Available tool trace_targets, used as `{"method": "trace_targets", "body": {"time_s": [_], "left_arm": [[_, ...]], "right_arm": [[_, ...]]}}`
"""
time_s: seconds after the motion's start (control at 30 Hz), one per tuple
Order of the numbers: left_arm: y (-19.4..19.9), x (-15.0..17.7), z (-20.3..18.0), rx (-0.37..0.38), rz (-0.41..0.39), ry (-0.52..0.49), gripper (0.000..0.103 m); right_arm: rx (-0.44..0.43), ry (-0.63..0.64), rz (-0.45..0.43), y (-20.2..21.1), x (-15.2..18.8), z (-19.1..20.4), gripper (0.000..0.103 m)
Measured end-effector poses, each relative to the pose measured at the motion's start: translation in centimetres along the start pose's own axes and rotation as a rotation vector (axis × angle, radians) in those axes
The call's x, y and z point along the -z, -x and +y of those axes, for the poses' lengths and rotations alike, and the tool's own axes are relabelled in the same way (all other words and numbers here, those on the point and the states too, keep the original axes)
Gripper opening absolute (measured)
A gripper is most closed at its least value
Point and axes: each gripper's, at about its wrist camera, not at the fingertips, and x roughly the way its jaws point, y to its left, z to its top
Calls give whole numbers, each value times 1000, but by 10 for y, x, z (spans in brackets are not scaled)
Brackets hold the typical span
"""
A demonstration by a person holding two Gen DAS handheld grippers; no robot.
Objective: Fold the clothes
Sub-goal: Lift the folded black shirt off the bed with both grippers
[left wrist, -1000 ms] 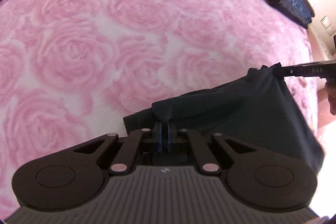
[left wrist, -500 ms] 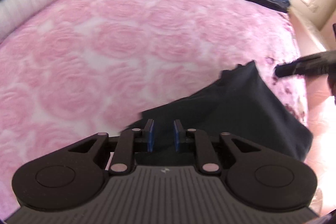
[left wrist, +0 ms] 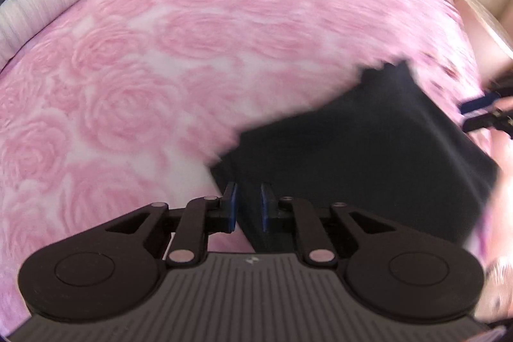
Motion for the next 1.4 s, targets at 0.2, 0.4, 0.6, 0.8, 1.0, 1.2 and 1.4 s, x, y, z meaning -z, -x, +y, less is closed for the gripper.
{"method": "trace_targets", "body": {"time_s": [0.2,0.4,0.6,0.8,1.0,1.2,1.4], "left_arm": [[2,59,-38,17,37,-66,14],[9,61,-29,4,14,1,13],[70,94,-90,-194,-119,-307,60],[35,160,-176,-336,-137,-775,65],[-15,166,-196,-491,-204,-906,65],[-26,167,-178,-561,-249,-984,65],[-30,164,-159,-607,-219,-985,65]], "right_arm": [[-69,156,84,-5,55,49,34],[57,191,120,6,82,25,34],[238,425,17,47,109,79,65],[310,601,-6,13,149,139,67],[371,808,-72,-31,172,159,67],[448,996,-150,-67,182,149,67],[595,1005,-145,-69,181,102,67]]}}
